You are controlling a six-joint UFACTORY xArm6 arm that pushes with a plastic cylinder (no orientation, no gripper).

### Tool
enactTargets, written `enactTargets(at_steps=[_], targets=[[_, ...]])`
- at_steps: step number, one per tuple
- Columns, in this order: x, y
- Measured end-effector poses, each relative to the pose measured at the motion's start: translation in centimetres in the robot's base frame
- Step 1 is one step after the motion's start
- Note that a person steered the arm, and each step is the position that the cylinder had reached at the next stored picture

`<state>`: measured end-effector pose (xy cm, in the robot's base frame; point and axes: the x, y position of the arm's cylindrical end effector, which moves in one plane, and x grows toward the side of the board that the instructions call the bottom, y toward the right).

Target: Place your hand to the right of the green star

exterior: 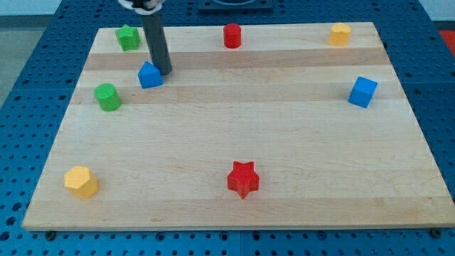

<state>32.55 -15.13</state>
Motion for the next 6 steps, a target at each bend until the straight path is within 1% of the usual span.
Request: enactTargets(at_steps=[1, 2, 3, 4, 5, 6], targets=[[1.0, -2.2], [2.1, -3.3], [2.2, -3.8], [-0.1, -3.8], [-3.7, -3.0], [-6.5, -0.8]])
